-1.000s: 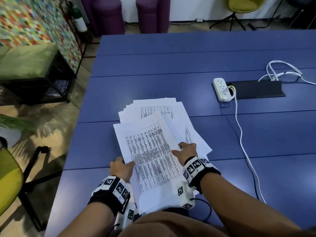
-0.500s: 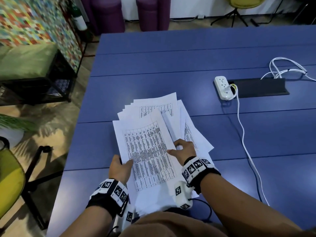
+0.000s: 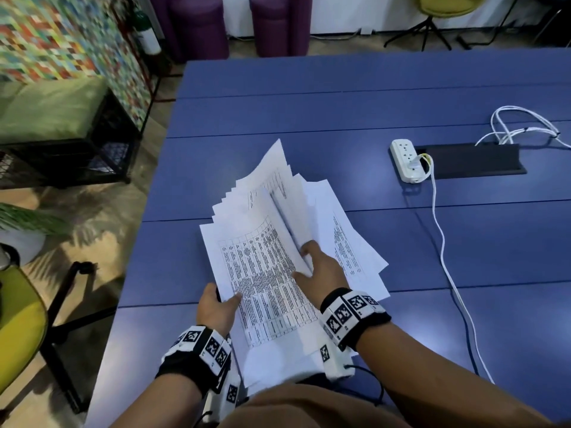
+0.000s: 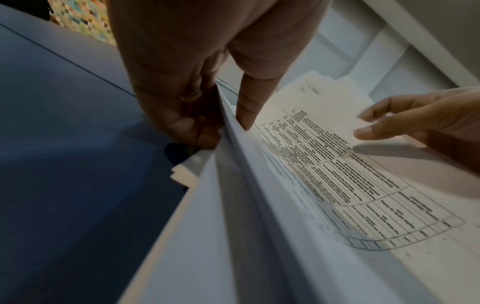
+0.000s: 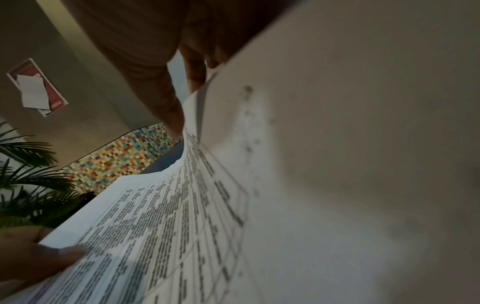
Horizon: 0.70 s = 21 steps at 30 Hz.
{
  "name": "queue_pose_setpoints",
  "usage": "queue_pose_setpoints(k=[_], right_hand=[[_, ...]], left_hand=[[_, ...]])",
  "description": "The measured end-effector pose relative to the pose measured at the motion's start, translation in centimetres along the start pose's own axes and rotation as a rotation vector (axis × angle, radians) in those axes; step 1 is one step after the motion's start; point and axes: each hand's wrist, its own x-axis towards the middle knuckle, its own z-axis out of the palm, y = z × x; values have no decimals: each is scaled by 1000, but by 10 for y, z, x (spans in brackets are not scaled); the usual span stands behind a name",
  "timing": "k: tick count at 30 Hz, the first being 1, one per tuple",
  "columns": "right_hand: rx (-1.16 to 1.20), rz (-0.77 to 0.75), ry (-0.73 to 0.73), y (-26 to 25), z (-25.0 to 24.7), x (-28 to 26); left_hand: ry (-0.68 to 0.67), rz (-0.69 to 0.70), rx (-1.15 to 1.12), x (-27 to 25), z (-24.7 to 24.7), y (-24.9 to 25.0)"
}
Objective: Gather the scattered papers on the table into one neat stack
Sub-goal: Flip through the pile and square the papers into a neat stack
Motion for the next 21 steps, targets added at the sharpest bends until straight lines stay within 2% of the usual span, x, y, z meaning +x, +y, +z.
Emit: queue_pose_setpoints(k=[6,9,17,21], right_hand=[[282,108,-6,11,-10,14],[262,142,-40,22,-9,23],[351,316,13,41,-7,38],[278,271,-2,43,3,36]], left_hand=[[28,29,-46,-1,-1,3],[1,3,-91,0,-4,2],[-100,-41,-199,4,-11,-1],[-119,-40,-251,5,-12,-4]])
